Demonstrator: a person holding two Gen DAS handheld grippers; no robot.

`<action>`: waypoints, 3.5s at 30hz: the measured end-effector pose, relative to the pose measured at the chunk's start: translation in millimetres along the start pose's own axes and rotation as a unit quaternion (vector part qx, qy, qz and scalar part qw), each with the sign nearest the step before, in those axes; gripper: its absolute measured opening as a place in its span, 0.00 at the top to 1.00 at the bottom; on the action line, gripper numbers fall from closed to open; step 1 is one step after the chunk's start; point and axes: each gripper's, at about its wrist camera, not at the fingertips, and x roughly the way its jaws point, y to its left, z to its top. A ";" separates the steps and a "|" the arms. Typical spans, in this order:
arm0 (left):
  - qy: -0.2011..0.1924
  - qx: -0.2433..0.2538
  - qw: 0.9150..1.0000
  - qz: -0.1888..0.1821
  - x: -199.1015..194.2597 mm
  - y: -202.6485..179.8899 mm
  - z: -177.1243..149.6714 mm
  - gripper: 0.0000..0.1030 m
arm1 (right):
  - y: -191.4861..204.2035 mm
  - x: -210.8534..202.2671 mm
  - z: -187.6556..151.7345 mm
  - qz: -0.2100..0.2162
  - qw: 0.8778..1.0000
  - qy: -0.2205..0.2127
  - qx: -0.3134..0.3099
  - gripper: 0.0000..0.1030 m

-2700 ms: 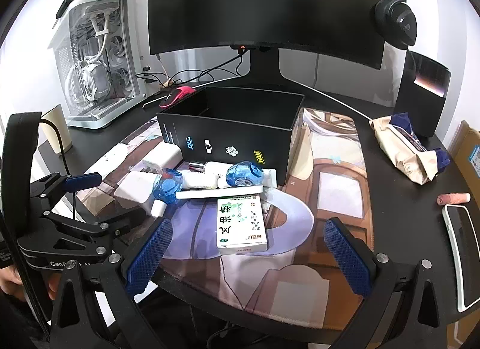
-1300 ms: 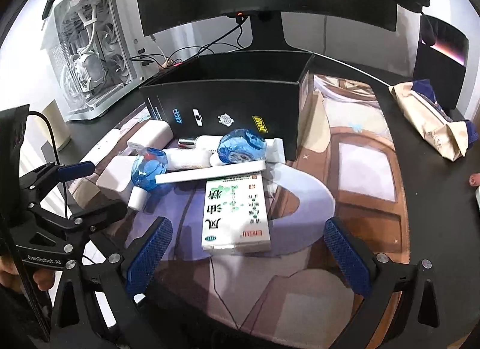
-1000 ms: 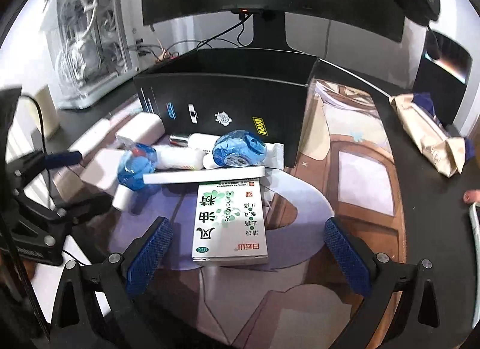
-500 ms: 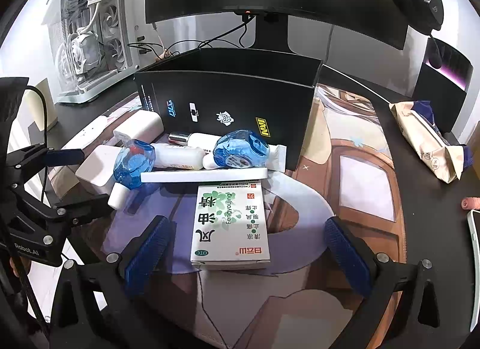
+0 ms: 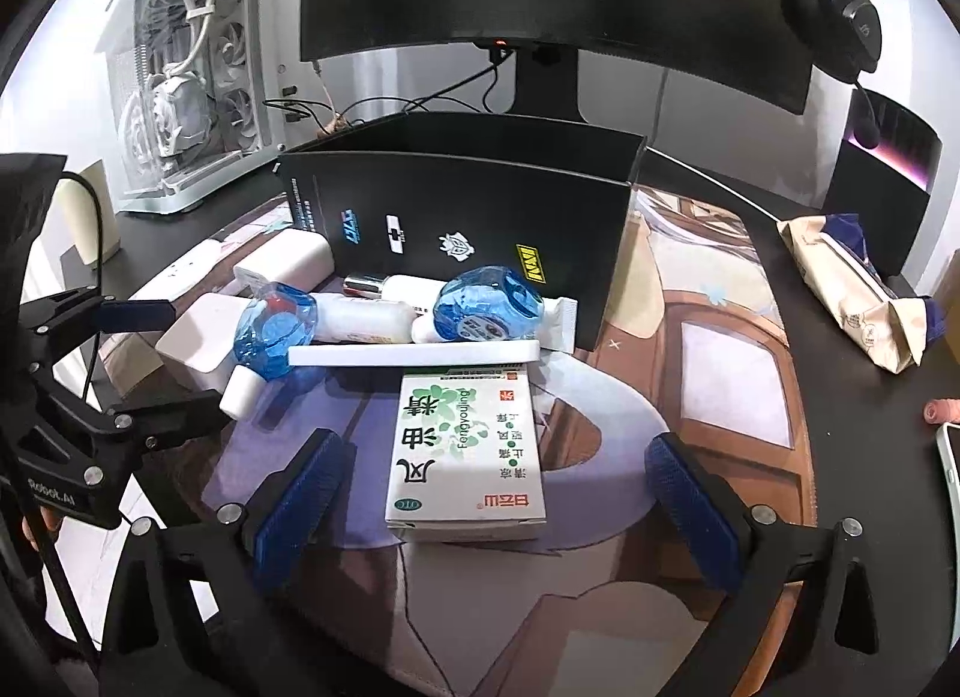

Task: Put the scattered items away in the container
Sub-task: 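Close the right gripper on the white-green medicine box and lift it, then close the left gripper on the white square box and lift it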

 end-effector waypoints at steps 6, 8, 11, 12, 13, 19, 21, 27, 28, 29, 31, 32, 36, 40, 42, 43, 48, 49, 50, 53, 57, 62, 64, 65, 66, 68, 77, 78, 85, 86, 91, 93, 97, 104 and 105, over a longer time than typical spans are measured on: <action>-0.004 0.000 1.000 0.000 -0.4 -0.6 -0.6 0.00 | 8.8 -5.6 -1.8 0.030 0.999 -0.017 -0.025 0.32; -0.005 0.001 1.000 0.000 -0.6 -0.5 -0.6 0.00 | 11.6 -6.6 -2.1 0.035 0.999 -0.020 -0.032 0.44; -0.006 0.001 1.000 0.001 -0.7 -0.9 -1.1 0.00 | 15.4 -7.6 -3.1 0.046 0.998 -0.026 -0.038 0.56; -0.006 0.001 1.000 0.001 -0.8 -1.0 -1.1 0.00 | 16.4 -7.9 -3.0 0.048 0.998 -0.027 -0.040 0.58; -0.006 0.001 1.000 0.001 -0.9 -1.3 -1.3 0.00 | 17.1 -8.1 -3.0 0.049 0.998 -0.028 -0.041 0.61; -0.007 0.001 1.000 0.001 -1.3 -1.5 -1.8 0.00 | 17.6 -8.1 -3.0 0.050 0.997 -0.028 -0.044 0.61; -0.007 0.002 1.000 0.001 -1.2 -1.5 -1.7 0.00 | 18.3 -8.3 -2.6 0.049 0.997 -0.028 -0.045 0.61; -0.010 0.003 1.000 0.001 -1.7 -1.6 -2.1 0.00 | 18.1 -8.4 -2.5 0.049 0.997 -0.028 -0.044 0.61; -0.010 0.002 1.000 0.001 -1.8 -1.5 -2.1 0.00 | 18.0 -8.4 -2.4 0.050 0.997 -0.028 -0.043 0.61; -0.010 0.003 1.000 0.002 -1.8 -1.6 -2.3 0.00 | 17.9 -8.3 -2.5 0.050 0.997 -0.027 -0.043 0.61; -0.010 0.002 1.000 0.001 -1.9 -1.7 -2.3 0.00 | 17.6 -8.4 -2.9 0.049 0.997 -0.027 -0.043 0.61; -0.010 0.002 1.000 0.002 -1.9 -1.8 -2.3 0.00 | 17.4 -8.3 -2.9 0.049 0.998 -0.027 -0.043 0.61; -0.010 0.002 1.000 0.002 -1.9 -1.8 -2.3 0.00 | 17.5 -8.1 -2.9 0.047 0.998 -0.025 -0.044 0.61; -0.010 0.002 1.000 0.002 -2.0 -1.9 -2.3 0.00 | 15.8 -8.8 -2.6 0.046 0.998 -0.023 -0.041 0.61; -0.010 0.002 1.000 0.002 -1.9 -1.7 -2.3 0.00 | 14.8 -9.4 -2.8 0.045 0.998 -0.022 -0.040 0.61; -0.010 0.002 1.000 0.002 -1.9 -1.7 -2.3 0.00 | 14.3 -9.7 -2.8 0.045 0.998 -0.022 -0.040 0.61; -0.011 0.002 1.000 0.002 -2.0 -1.9 -0.9 0.00 | 12.1 -12.3 -2.4 0.036 0.998 -0.019 -0.041 0.61; -0.011 0.002 1.000 0.002 -2.0 -2.2 -0.5 0.00 | 10.7 -13.0 -2.6 0.035 0.998 -0.019 -0.039 0.61; -0.012 0.002 1.000 0.003 -2.0 -2.5 -0.3 0.00 | 9.6 -13.2 -2.2 0.035 0.999 -0.019 -0.037 0.61; -0.012 0.002 1.000 0.003 -1.9 -2.6 -0.2 0.00 | 4.7 -15.6 -2.0 0.029 0.999 -0.020 -0.031 0.61; -0.013 0.002 1.000 0.001 -1.2 -2.4 0.2 0.00 | 2.2 -15.8 -0.6 0.020 0.999 -0.014 -0.027 0.61; -0.013 0.001 1.000 0.001 -0.7 -1.3 -0.1 0.00 | 1.4 -21.7 1.2 -0.001 1.000 -0.016 -0.026 0.61; -0.014 0.001 1.000 0.002 -0.3 -1.2 0.0 0.00 | 1.1 -25.2 2.7 -0.006 0.999 -0.019 -0.028 0.61; -0.015 0.001 1.000 0.002 -0.1 -1.2 0.1 0.00 | 0.7 -27.0 3.6 -0.010 0.999 -0.021 -0.028 0.61; -0.016 0.002 1.000 0.002 0.5 -0.9 0.5 0.00 | -0.3 -28.7 4.3 -0.014 0.999 -0.021 -0.029 0.61; -0.017 0.002 1.000 0.001 0.6 -1.5 0.8 0.00 | -0.9 -32.8 5.9 -0.022 0.999 -0.025 -0.031 0.61; -0.017 -0.005 1.000 0.008 3.6 -3.9 3.3 0.00 | -5.7 -45.0 9.3 -0.034 0.998 -0.035 -0.032 0.61; -0.017 -0.006 1.000 0.009 4.0 -4.1 3.6 0.00 | -5.3 -44.9 9.5 -0.034 0.998 -0.035 -0.033 0.61; -0.016 -0.010 1.000 0.013 5.4 -6.5 4.6 0.00 | -5.1 -45.5 10.4 -0.037 0.998 -0.034 -0.034 0.61; -0.016 -0.010 1.000 0.013 5.7 -6.9 5.0 0.00 | -5.1 -45.5 10.2 -0.037 0.998 -0.034 -0.034 0.61; -0.015 -0.013 1.000 0.015 7.9 -9.1 7.1 0.00 | -6.6 -47.1 10.7 -0.038 0.998 -0.034 -0.033 0.61; -0.016 -0.013 1.000 0.015 8.6 -9.4 7.5 0.00 | -7.1 -48.3 11.1 -0.038 0.998 -0.035 -0.034 0.61; -0.023 -0.013 1.000 0.015 8.4 -9.7 6.9 0.00 | -6.9 -48.8 11.2 -0.038 0.998 -0.034 -0.033 0.61; -0.042 0.031 0.998 -0.029 2.0 -17.0 6.7 0.36 | -7.7 -50.3 12.3 -0.039 0.998 -0.035 -0.033 0.61; -0.043 0.038 0.998 -0.030 1.5 -19.0 6.7 0.37 | -7.5 -50.2 12.3 -0.039 0.998 -0.035 -0.033 0.61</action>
